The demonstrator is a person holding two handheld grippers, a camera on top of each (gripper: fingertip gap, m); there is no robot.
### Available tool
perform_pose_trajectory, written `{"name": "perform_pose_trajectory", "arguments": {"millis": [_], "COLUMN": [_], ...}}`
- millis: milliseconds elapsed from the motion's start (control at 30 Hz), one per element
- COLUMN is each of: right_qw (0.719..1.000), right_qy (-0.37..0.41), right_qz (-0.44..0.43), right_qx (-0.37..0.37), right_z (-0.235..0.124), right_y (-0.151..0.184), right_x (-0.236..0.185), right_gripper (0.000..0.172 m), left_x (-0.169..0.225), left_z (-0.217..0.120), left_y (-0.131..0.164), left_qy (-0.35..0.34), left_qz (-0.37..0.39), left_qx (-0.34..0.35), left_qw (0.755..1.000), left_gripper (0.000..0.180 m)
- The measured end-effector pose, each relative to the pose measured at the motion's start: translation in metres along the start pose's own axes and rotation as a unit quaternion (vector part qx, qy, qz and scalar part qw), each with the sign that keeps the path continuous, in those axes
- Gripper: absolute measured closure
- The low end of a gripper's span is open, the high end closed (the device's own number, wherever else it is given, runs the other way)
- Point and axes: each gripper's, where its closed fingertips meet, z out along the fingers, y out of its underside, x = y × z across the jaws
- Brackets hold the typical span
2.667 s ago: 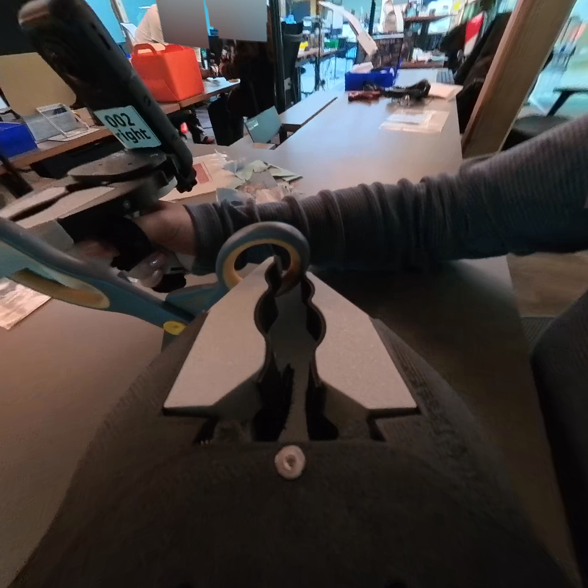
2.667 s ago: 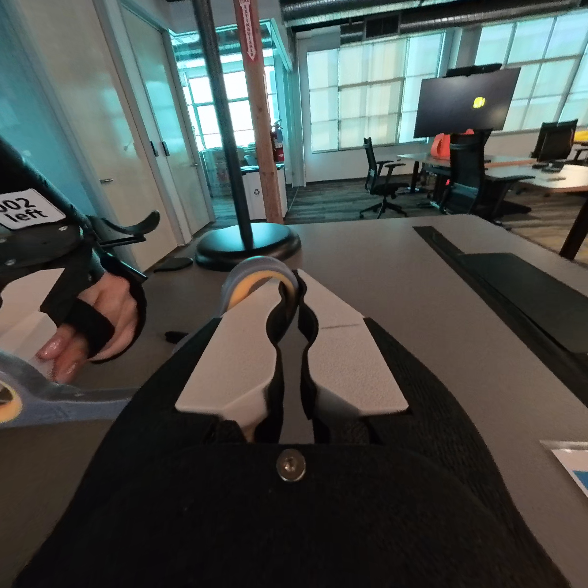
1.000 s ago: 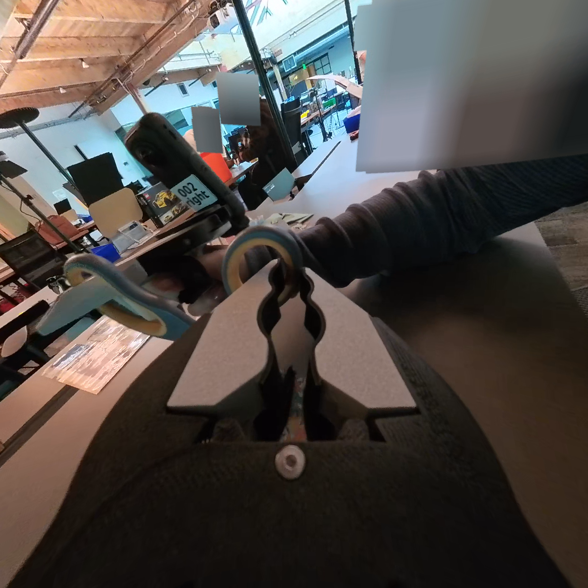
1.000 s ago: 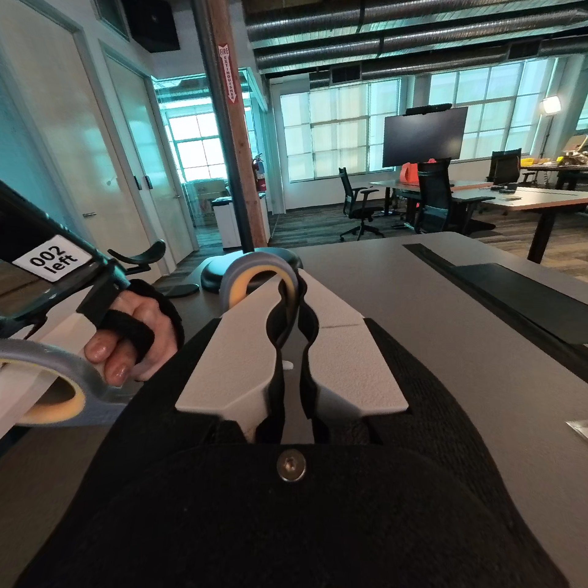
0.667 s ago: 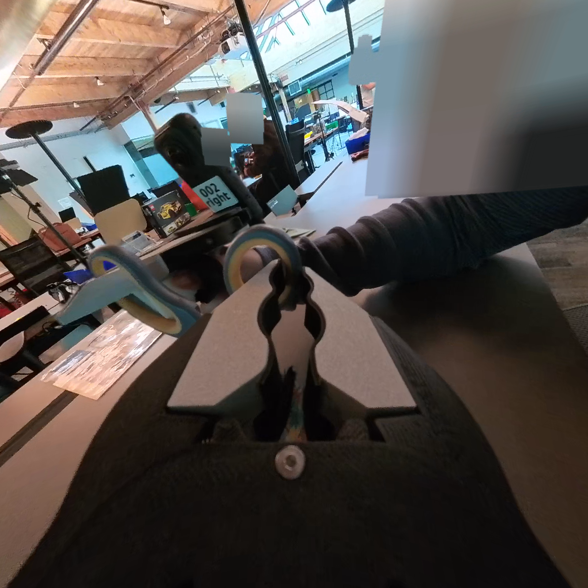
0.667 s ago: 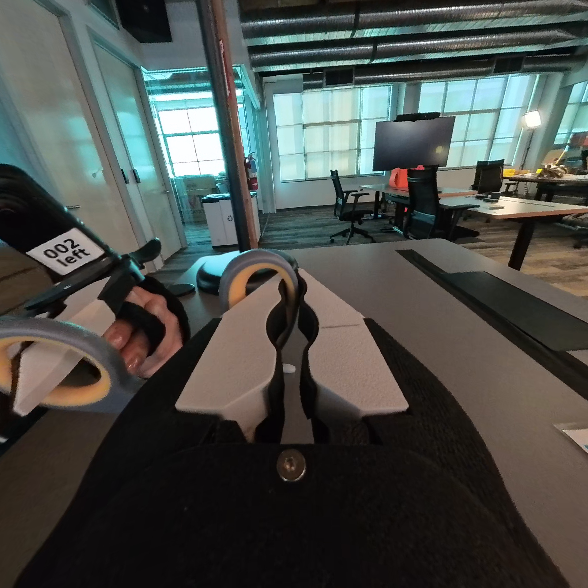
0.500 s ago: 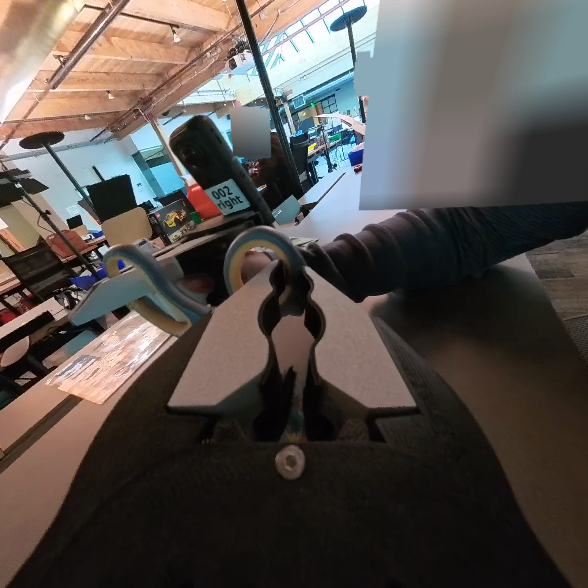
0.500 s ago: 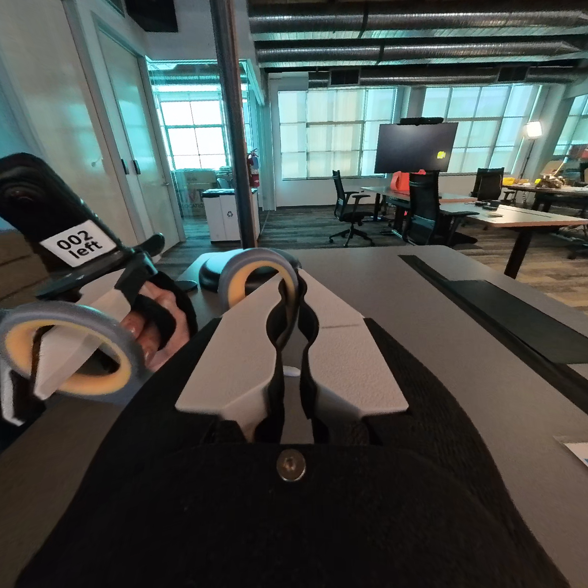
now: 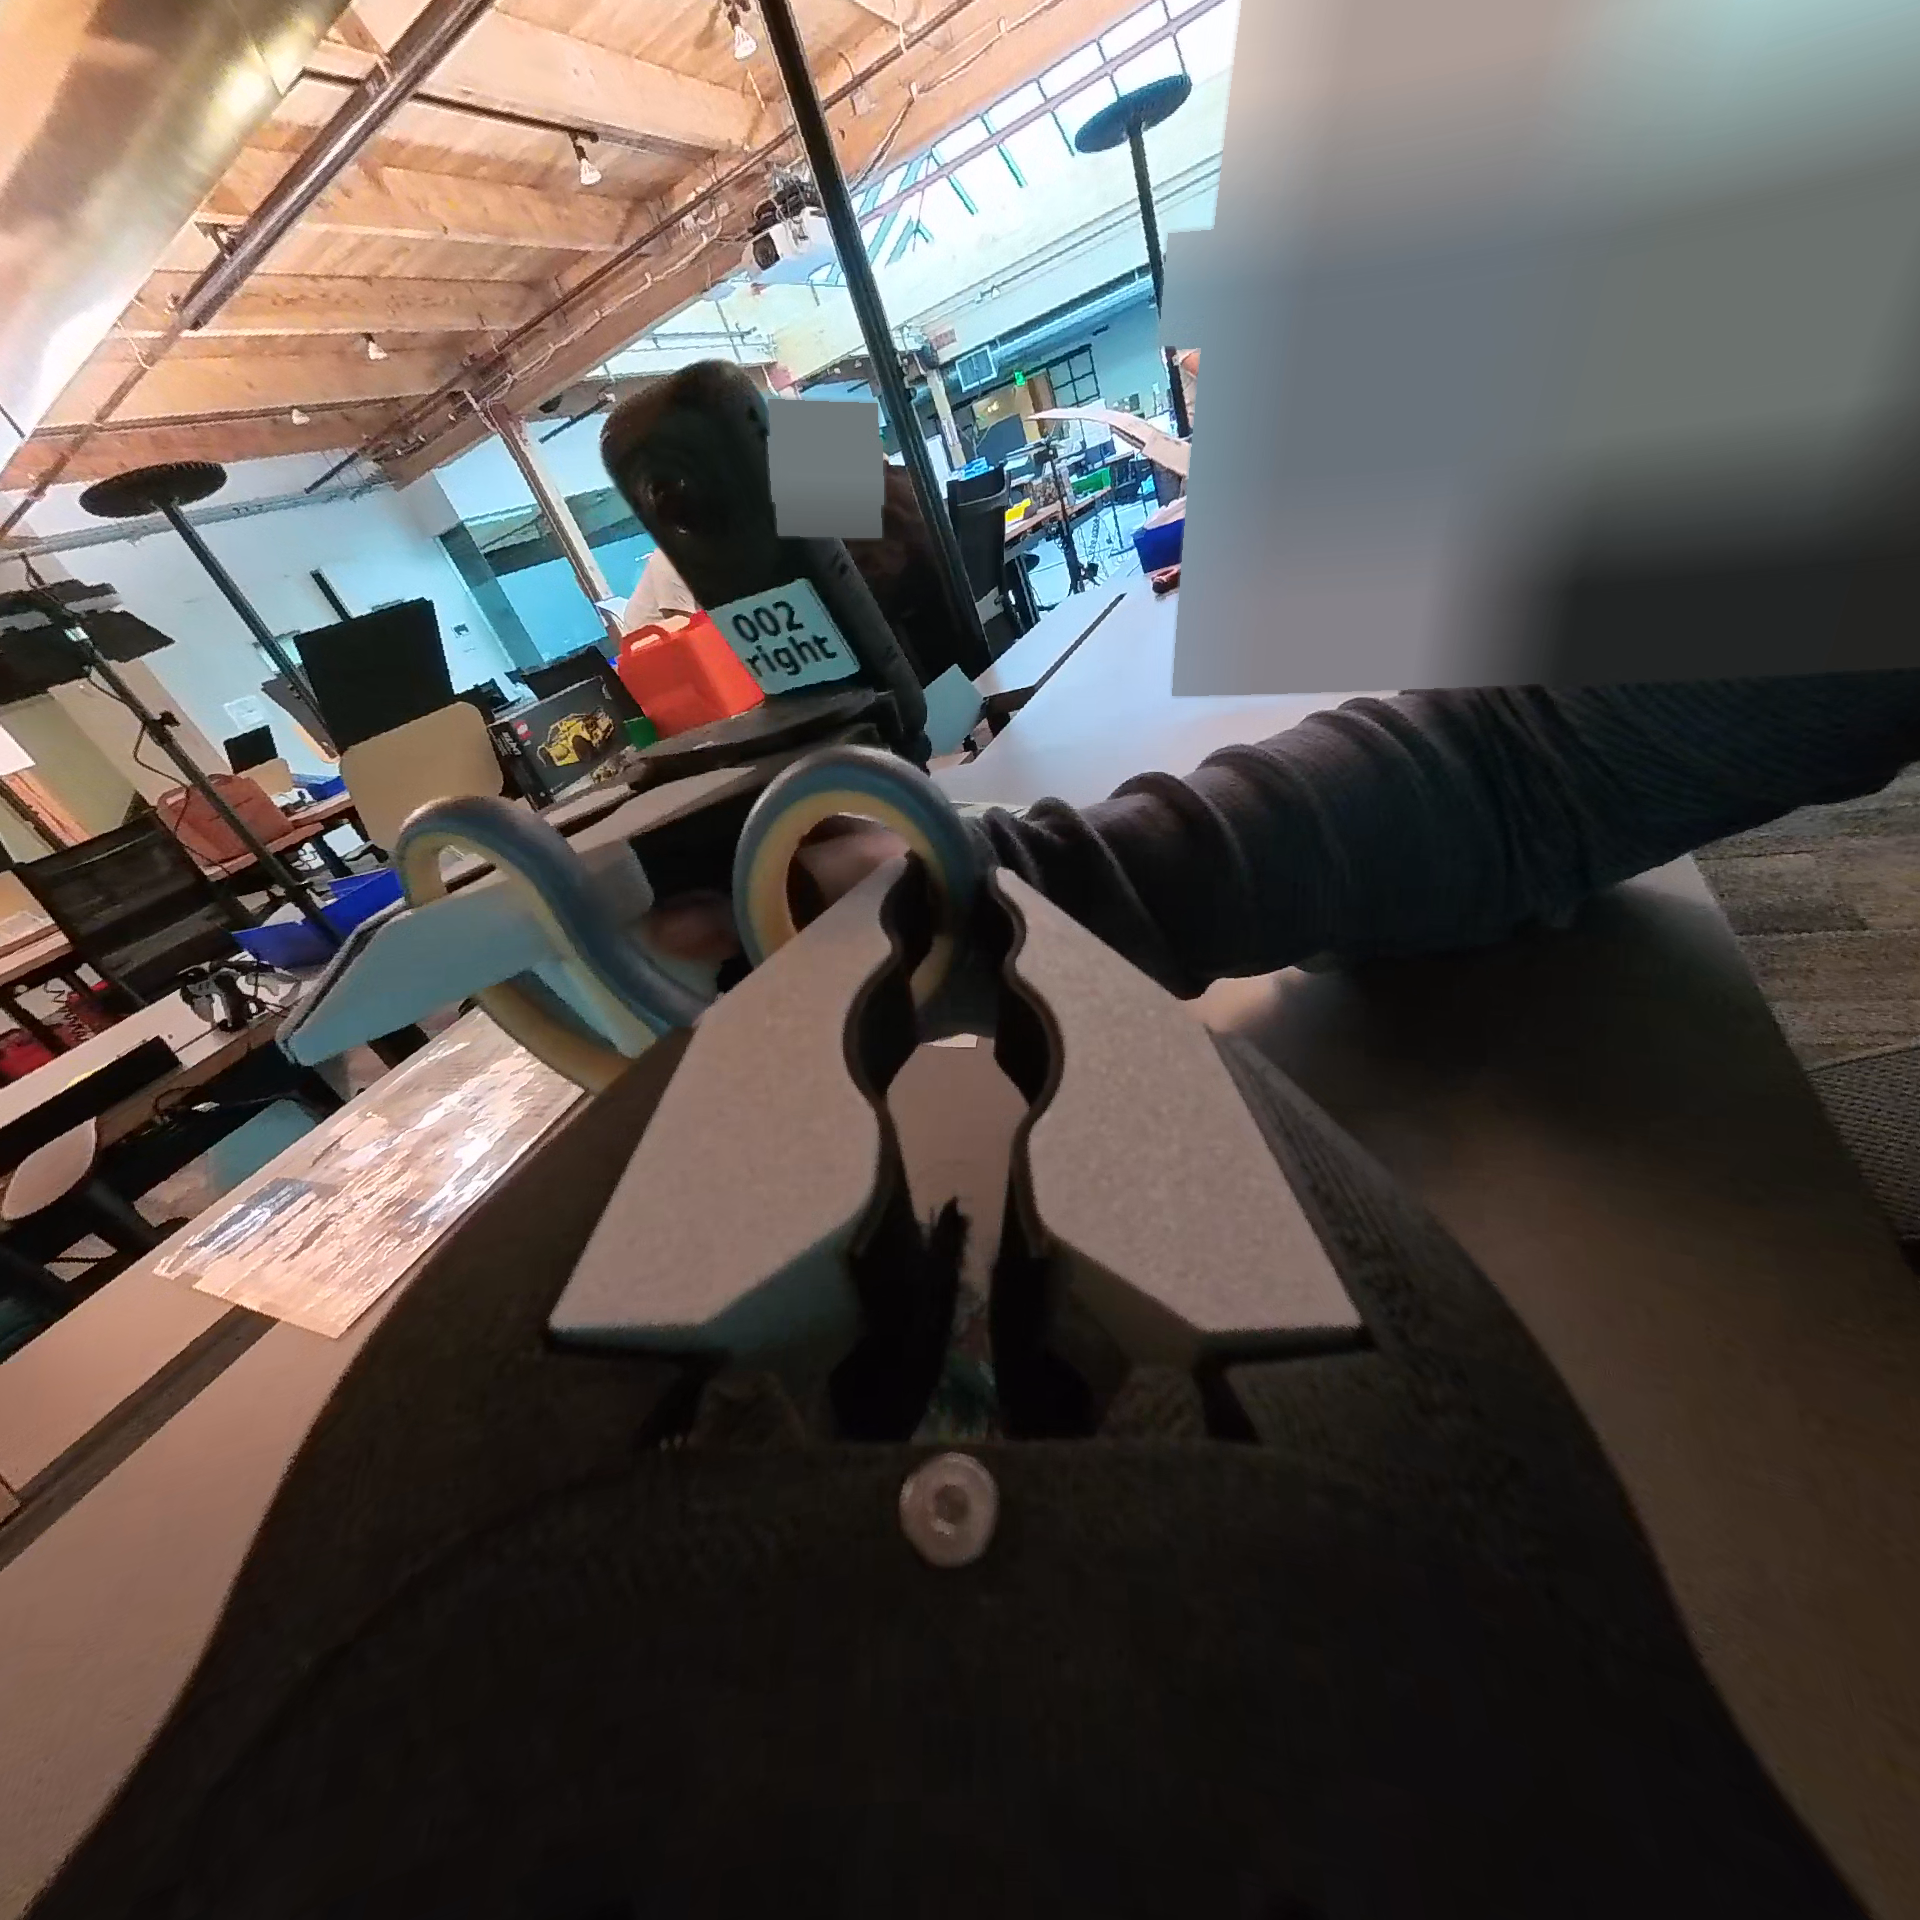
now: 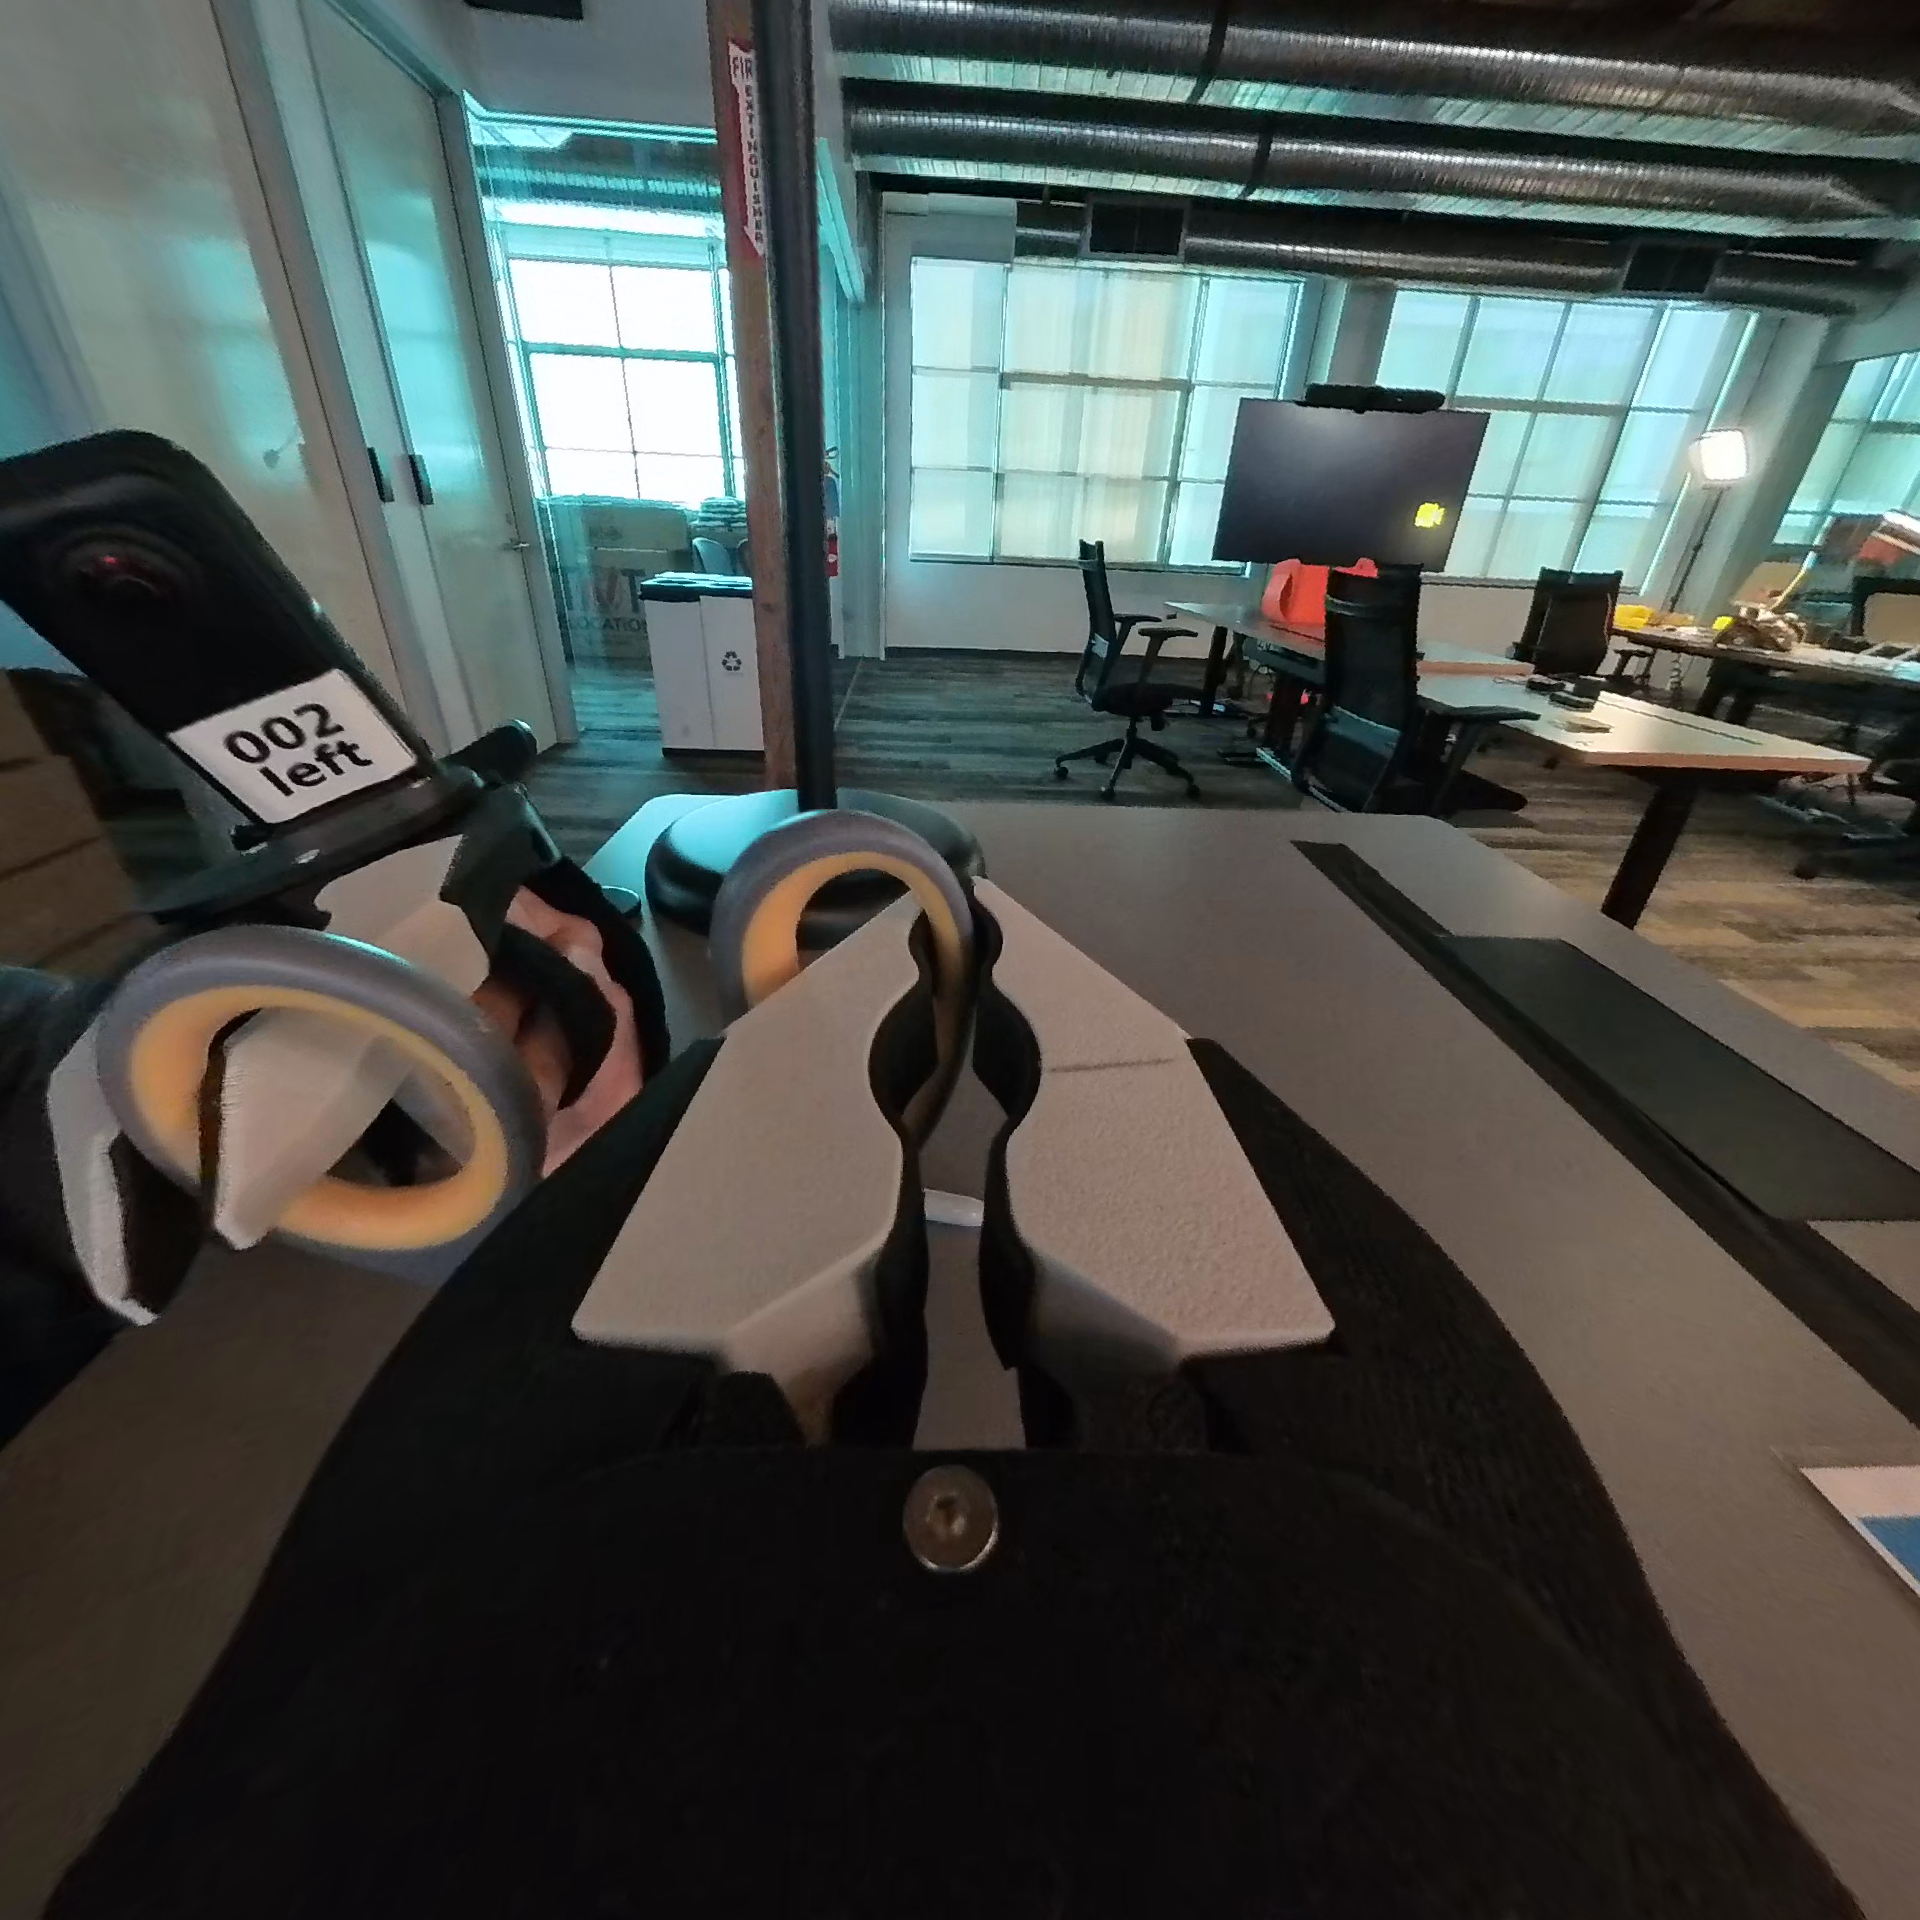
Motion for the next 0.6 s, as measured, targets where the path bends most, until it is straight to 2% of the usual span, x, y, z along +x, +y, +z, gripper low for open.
{"name": "perform_pose_trajectory", "arguments": {"millis": [600], "right_qw": [1.000], "right_qy": [0.011], "right_qz": [-0.023], "right_qx": [-0.009], "right_z": [0.0041], "right_y": [-0.0065], "right_x": [-0.0074], "right_gripper": [0.172], "left_x": [-0.0042], "left_z": [-0.0075], "left_y": [-0.0025], "left_qy": [-0.017], "left_qz": [0.029], "left_qx": [0.003], "left_qw": [0.999], "left_gripper": [0.173]}}
